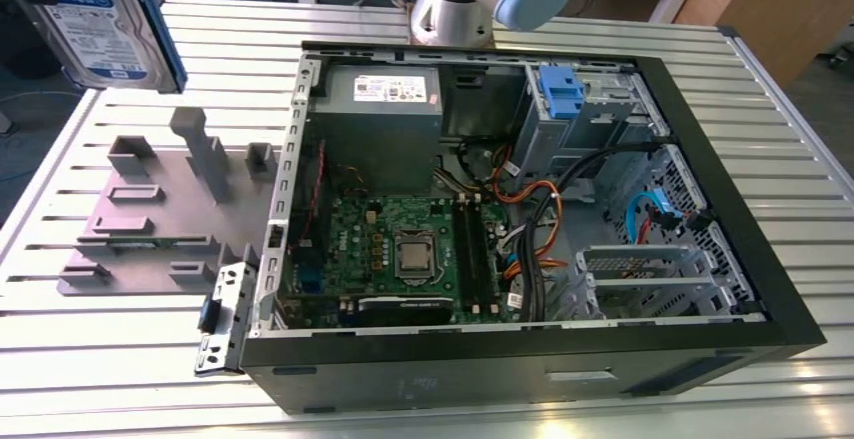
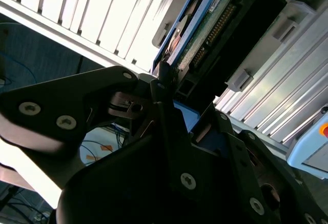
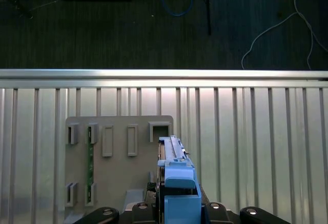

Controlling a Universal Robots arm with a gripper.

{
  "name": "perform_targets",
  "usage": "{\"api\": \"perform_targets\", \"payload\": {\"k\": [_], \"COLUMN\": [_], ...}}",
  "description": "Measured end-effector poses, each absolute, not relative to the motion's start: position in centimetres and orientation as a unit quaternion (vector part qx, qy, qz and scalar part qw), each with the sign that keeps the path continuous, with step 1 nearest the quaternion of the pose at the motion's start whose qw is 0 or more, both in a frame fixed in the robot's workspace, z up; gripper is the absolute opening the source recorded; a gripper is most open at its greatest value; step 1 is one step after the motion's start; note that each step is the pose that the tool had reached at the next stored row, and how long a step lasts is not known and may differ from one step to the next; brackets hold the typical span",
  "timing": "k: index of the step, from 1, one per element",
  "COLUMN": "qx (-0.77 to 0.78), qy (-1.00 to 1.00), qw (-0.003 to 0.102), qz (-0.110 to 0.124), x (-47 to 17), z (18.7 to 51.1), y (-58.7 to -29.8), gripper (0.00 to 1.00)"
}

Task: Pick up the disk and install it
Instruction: 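Insert the disk into the insertion slot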

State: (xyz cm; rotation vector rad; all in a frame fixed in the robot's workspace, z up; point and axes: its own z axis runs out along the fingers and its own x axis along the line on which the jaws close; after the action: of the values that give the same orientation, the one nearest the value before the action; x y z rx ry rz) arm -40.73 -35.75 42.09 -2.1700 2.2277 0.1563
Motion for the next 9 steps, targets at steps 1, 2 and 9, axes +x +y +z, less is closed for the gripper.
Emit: {"api": "perform_targets", "payload": {"k": [1, 2, 9], "qx": [-0.697, -0.697, -0.697], "qy": [0.715, 0.715, 0.715], "qw": [0.014, 0.014, 0.014], "qz": [0.05, 0.05, 0.05], "x": [-40.73, -40.73, -40.73], "z": [42.11, 42.14, 42.32], "y": [-35.75, -35.75, -35.75], "gripper": [0.37, 0.37, 0.37]}}
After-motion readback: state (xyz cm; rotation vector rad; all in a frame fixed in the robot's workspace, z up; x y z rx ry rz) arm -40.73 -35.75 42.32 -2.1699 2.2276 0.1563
